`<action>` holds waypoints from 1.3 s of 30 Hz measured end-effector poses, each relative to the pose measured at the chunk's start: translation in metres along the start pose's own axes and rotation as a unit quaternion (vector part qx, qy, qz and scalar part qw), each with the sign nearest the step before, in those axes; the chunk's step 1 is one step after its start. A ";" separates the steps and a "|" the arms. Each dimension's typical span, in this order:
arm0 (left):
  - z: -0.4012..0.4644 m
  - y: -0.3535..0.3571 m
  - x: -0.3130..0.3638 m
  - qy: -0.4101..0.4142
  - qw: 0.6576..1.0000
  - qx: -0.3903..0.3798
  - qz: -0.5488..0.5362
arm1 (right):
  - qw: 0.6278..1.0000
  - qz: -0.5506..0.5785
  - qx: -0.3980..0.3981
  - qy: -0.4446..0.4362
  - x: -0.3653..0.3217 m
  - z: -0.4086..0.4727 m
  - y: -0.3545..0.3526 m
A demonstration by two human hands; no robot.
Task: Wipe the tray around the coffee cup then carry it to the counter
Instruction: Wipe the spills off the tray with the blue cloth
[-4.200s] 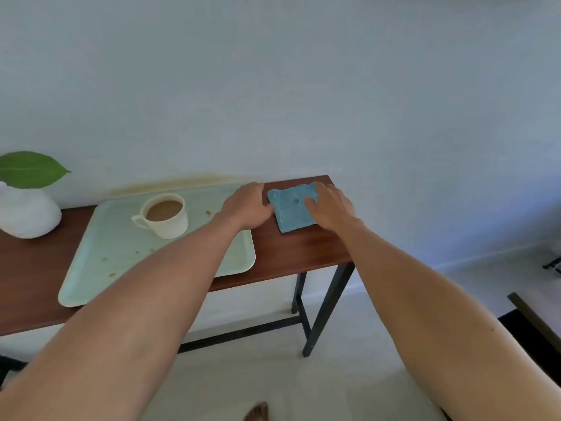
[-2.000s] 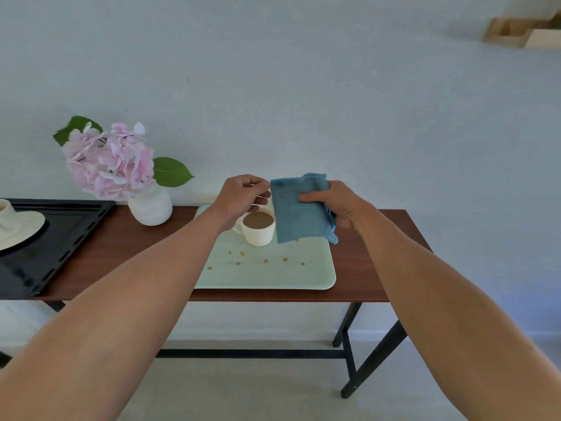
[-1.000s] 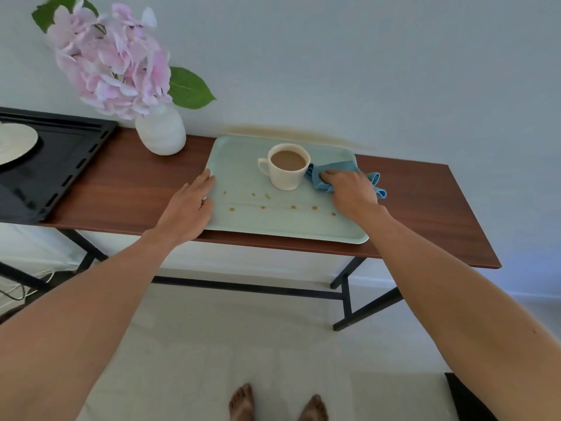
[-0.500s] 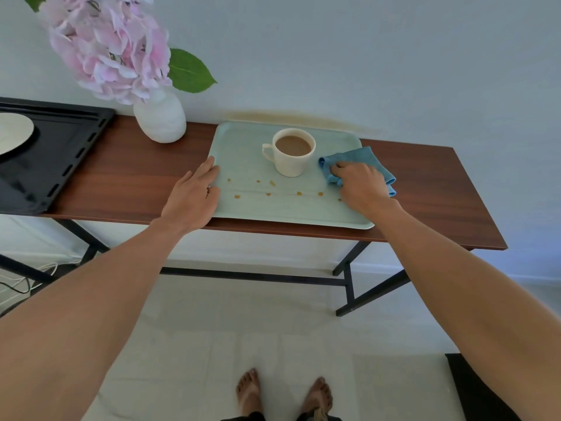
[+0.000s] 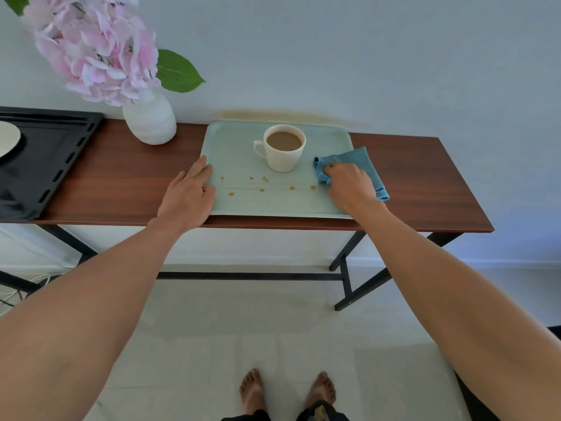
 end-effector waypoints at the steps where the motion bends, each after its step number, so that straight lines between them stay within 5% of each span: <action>1: 0.000 0.000 0.000 0.000 1.000 0.000 0.000 | 1.000 0.007 0.000 -0.016 -0.005 0.000 -0.001; 7: 0.000 0.001 0.000 -0.001 1.000 -0.002 0.006 | 0.985 0.079 -0.060 -0.141 -0.010 -0.029 0.000; 13: 0.002 0.003 -0.002 -0.003 1.000 -0.005 0.004 | 0.996 0.064 -0.024 -0.059 0.015 -0.030 -0.013; 20: 0.002 0.004 -0.006 -0.001 1.000 -0.003 -0.001 | 0.979 0.122 -0.079 -0.146 -0.024 -0.037 0.001; 25: 0.002 0.004 -0.007 -0.002 1.000 0.000 -0.007 | 0.990 0.099 -0.018 -0.094 0.004 -0.036 -0.013; 32: 0.002 0.003 -0.008 0.007 1.000 0.006 -0.003 | 0.978 0.067 -0.017 -0.199 -0.077 -0.034 0.007; 39: 0.001 0.003 -0.007 0.007 1.000 0.008 -0.008 | 0.974 0.043 0.016 -0.221 -0.060 -0.035 0.001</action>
Point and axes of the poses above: each hand's wrist, its own z-axis towards the middle knuckle, its own y-axis out of the palm, x = y × z, the point moved 3 cm from there along z, towards the middle knuckle, and after that the axes turned 2 degrees about -x, right-handed, at the moved point
